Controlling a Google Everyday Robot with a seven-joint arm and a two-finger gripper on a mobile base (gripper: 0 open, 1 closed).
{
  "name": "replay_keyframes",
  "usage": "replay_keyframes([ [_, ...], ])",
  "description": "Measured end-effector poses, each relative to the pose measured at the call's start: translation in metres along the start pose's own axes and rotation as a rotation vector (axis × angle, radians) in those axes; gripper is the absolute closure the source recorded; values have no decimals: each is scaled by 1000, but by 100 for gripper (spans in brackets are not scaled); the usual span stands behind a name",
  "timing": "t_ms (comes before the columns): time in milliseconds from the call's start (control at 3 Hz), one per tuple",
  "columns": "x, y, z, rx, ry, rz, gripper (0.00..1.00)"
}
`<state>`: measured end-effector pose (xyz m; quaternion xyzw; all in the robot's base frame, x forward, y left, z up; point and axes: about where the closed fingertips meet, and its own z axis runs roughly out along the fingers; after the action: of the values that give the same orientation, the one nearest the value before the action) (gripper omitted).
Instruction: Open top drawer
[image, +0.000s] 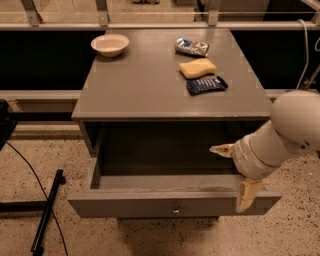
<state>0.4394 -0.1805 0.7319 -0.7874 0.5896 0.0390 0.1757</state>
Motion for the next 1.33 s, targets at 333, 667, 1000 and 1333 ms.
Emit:
replay_keyframes([
  [333, -3, -34, 5, 7, 29, -19, 32],
  [667, -8, -65, 24, -19, 49, -33, 55],
  [1000, -7, -81, 59, -61, 43, -18, 79],
  [1333, -2, -76, 101, -126, 21, 5, 99],
])
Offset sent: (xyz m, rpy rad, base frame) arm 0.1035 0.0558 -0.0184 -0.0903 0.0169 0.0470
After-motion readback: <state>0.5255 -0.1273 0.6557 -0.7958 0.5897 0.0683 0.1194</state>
